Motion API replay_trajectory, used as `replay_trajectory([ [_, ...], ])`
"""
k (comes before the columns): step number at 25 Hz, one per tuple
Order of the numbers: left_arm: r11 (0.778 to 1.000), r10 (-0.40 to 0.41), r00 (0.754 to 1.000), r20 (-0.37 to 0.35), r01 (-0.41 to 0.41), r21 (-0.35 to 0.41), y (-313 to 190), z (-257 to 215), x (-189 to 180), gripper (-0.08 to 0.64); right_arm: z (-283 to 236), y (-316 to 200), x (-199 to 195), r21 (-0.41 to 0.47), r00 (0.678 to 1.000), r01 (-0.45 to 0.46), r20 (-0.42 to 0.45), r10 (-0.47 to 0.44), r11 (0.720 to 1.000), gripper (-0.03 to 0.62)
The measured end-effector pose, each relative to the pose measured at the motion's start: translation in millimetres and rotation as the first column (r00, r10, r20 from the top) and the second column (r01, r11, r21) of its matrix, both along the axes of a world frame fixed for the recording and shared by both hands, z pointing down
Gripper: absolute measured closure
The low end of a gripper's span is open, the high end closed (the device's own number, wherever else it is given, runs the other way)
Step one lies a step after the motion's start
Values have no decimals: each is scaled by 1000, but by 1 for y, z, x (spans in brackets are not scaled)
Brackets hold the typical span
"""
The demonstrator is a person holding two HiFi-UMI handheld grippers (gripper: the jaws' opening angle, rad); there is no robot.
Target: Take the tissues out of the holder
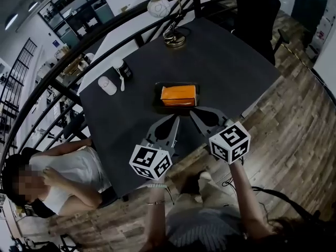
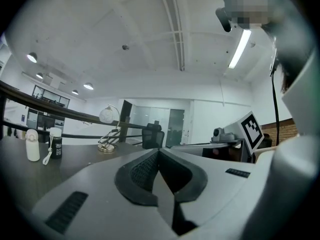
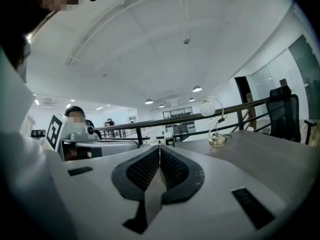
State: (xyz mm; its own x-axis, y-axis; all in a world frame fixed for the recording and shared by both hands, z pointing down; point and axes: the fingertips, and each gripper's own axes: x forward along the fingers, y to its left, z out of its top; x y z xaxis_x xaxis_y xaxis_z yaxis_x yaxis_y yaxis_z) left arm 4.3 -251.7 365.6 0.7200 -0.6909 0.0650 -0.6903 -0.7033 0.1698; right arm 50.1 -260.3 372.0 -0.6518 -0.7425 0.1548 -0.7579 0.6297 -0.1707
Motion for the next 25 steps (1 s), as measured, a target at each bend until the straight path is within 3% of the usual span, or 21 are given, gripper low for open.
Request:
replay_trajectory([
  [4, 999, -55, 998, 17, 55, -1, -20, 6, -9, 552, 10, -23, -6, -6, 991, 102, -86, -102, 995, 578],
  [10, 993, -110, 993, 40, 112, -40, -41, 19, -20, 552, 28, -57, -20, -76, 962, 225, -142, -234, 971, 574],
  [14, 990, -116, 992, 55, 120, -72, -56, 27, -27, 552, 44, -82, -32, -129, 936, 272, -195, -294, 953, 493],
  [25, 980, -135, 988, 69, 144, -139, -94, 56, -48, 552, 93, -137, -66, -227, 792, 402, -400, -461, 887, 468],
])
